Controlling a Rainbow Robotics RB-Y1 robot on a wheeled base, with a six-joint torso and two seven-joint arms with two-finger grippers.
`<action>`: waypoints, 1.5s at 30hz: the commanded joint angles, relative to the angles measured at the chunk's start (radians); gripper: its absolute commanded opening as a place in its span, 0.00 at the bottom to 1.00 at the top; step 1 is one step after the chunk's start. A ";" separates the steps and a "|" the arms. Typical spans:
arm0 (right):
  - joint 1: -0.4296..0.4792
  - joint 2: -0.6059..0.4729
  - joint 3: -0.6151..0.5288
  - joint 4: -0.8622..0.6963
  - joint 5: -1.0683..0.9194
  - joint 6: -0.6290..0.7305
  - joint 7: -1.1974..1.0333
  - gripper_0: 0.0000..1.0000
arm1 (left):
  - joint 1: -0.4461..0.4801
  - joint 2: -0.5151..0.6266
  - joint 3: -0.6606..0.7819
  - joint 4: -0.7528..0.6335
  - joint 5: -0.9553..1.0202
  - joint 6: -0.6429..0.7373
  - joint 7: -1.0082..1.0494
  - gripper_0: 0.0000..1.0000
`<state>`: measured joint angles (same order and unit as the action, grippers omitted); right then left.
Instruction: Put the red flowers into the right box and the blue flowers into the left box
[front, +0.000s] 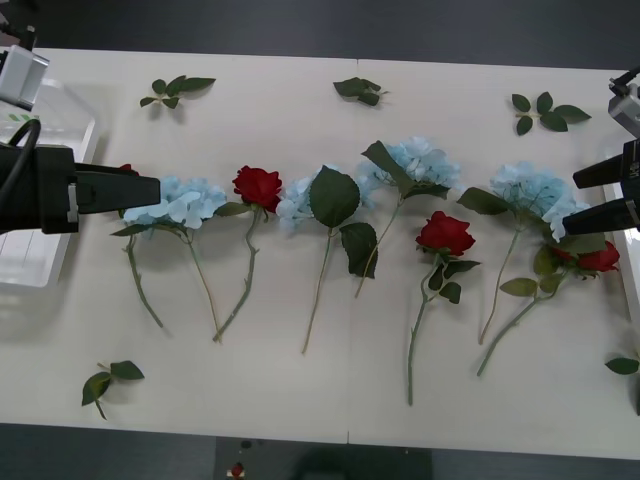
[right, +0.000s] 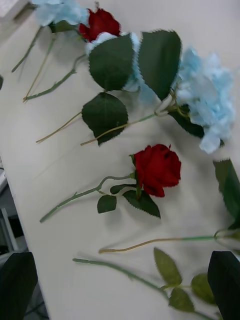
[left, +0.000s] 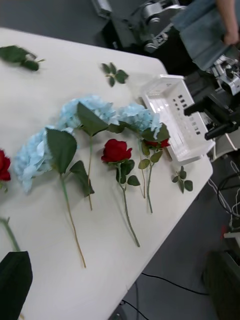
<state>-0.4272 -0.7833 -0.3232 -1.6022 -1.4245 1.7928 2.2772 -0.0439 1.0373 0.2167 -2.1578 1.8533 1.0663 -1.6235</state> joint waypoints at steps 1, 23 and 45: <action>0.022 -0.040 -0.005 -0.019 0.044 -0.029 -0.185 1.00 | 0.102 0.073 0.095 -0.022 -0.031 0.004 0.073 1.00; 0.208 -0.037 0.130 -0.254 0.478 -0.132 -1.308 1.00 | 0.210 0.095 0.096 0.127 -0.370 -0.054 0.266 1.00; 0.315 0.001 0.294 -0.147 0.680 -0.380 -1.766 1.00 | 0.002 0.093 -0.137 0.385 -0.623 -0.106 0.261 1.00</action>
<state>-0.0976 -0.7915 -0.0532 -1.7691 -0.7599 1.4404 0.5358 -0.0036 1.1146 0.0814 -1.7925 1.2390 0.9675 -1.3880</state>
